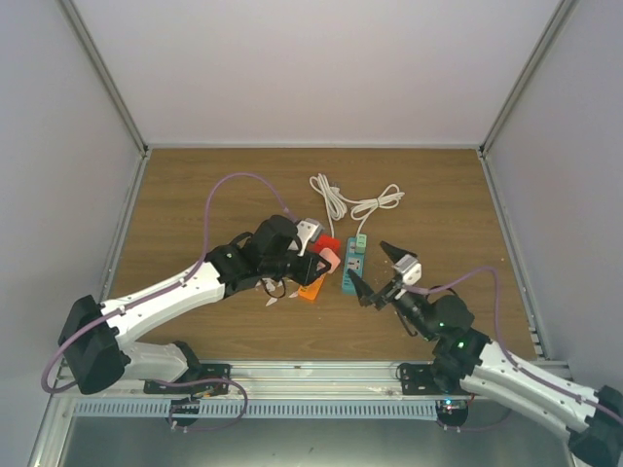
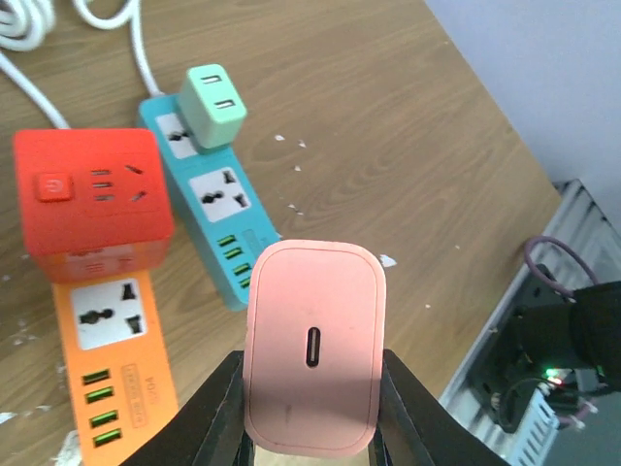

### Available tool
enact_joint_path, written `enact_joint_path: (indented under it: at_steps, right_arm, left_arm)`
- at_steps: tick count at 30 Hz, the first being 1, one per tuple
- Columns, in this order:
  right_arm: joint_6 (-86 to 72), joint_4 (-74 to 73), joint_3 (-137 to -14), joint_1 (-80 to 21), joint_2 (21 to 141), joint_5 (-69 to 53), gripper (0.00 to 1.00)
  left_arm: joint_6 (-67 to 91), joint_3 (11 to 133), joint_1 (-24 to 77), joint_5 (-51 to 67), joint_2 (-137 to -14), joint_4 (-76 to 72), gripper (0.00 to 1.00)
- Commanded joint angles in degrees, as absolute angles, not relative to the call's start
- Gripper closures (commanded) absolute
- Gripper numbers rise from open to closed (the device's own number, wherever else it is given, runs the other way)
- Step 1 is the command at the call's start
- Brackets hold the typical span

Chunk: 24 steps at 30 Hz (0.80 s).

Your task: Insert the plug

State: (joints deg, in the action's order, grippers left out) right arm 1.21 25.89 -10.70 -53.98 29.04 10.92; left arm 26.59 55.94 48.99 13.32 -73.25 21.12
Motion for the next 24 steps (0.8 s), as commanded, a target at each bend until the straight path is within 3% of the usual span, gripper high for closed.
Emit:
enact_joint_path:
  at_steps: [1, 11, 24]
  right_arm:
    - [-6.23, 19.11, -9.94, -51.39, 22.43, 15.28, 0.00]
    - [-10.08, 15.32, -9.86, -46.98, 21.59, 14.13, 0.00]
    - [-10.86, 14.42, -8.95, -44.81, 20.65, 13.24, 0.01]
  left_arm:
    - [24.52, 54.71, 48.43, 6.52, -71.92, 21.31, 1.00]
    - [24.95, 51.05, 50.55, -12.76, -78.12, 23.53, 1.00]
    - [22.64, 55.07, 56.20, -14.17, -86.53, 20.11, 1.00]
